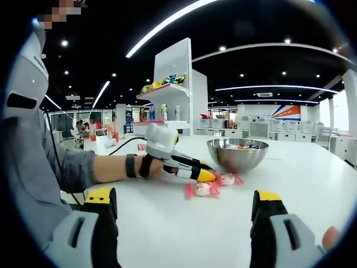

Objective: Pick up the marshmallows scattered on the table and place them into the bowl on the table

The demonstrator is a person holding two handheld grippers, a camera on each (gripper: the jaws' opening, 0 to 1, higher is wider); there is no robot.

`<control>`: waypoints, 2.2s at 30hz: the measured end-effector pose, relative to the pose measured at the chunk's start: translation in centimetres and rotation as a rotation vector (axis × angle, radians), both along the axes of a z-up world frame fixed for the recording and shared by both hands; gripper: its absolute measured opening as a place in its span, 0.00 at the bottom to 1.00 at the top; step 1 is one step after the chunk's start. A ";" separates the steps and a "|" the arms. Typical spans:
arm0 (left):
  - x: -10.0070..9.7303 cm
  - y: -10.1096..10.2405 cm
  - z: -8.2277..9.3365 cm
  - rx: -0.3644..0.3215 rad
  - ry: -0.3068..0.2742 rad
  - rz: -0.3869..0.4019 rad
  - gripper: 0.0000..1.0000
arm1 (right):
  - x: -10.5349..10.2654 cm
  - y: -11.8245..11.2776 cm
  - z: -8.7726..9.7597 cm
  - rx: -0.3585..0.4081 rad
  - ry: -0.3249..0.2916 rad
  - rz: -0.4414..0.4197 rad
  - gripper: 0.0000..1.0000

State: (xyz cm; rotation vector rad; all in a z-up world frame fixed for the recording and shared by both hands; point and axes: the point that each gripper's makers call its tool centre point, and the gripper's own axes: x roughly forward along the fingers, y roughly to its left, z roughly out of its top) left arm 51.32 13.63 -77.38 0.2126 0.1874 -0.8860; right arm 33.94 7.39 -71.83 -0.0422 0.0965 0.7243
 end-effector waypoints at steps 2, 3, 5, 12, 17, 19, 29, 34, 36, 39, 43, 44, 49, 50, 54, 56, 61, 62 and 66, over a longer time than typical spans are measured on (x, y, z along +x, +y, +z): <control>0.0 0.2 0.1 0.003 0.005 0.007 0.25 | 0.0 0.0 0.1 0.002 -0.002 0.001 0.95; 0.1 0.3 0.2 -0.005 0.011 0.012 0.25 | 0.0 0.0 0.0 0.002 -0.002 -0.001 0.95; 0.2 0.4 0.2 -0.006 0.016 0.015 0.24 | 0.0 -0.1 -0.1 -0.004 -0.001 -0.005 0.95; -0.3 0.5 0.4 -0.010 0.012 0.015 0.24 | 0.1 -0.2 -0.3 -0.006 0.002 -0.006 0.95; -0.6 0.7 1.1 -0.030 0.002 0.019 0.24 | 0.0 -0.1 -0.4 -0.004 0.005 -0.003 0.95; -0.7 0.8 1.1 -0.030 0.003 0.017 0.24 | 0.0 0.0 -0.4 -0.004 0.006 -0.001 0.95; -1.7 1.0 2.5 -0.063 -0.014 0.006 0.24 | 0.2 -0.3 -0.6 0.002 0.012 -0.005 0.95; -2.4 1.0 3.8 -0.064 -0.034 0.005 0.24 | 0.3 0.1 -0.9 -0.003 0.018 0.002 0.95; -2.9 0.9 5.1 -0.079 -0.050 0.000 0.24 | 0.3 0.2 -0.8 -0.004 0.015 0.004 0.95; -3.4 0.8 8.0 -0.105 -0.084 -0.014 0.24 | 0.3 0.2 -0.7 0.001 0.014 0.007 0.95; -3.2 0.3 12.3 -0.158 -0.114 -0.034 0.24 | 0.4 0.0 -0.8 -0.001 0.018 -0.001 0.95; -2.4 0.1 13.3 -0.159 -0.118 -0.039 0.24 | 0.4 0.1 -0.8 0.002 0.017 0.000 0.95; 3.9 -0.7 16.0 -0.100 -0.153 0.004 0.24 | 0.3 0.4 -0.6 0.001 0.011 0.005 0.95; 5.0 -1.1 16.0 -0.097 -0.171 -0.001 0.24 | 0.3 0.4 -0.5 0.002 0.010 0.005 0.95; 8.4 -1.6 14.7 -0.096 -0.137 0.018 0.24 | 0.0 -0.1 -0.5 0.002 0.009 -0.006 0.95; 9.6 -1.6 13.3 -0.088 -0.107 0.044 0.24 | 0.0 -0.6 -0.6 0.003 0.014 -0.017 0.95; 10.7 -2.3 10.1 -0.085 -0.048 0.050 0.24 | 0.1 -1.3 -0.7 0.000 0.018 -0.037 0.95; 10.9 -2.2 9.6 -0.075 -0.040 0.061 0.24 | 0.1 -1.3 -0.7 0.000 0.018 -0.038 0.95; 11.0 -2.2 8.8 -0.084 -0.026 0.063 0.21 | 0.2 -1.3 -0.6 -0.005 0.017 -0.037 0.95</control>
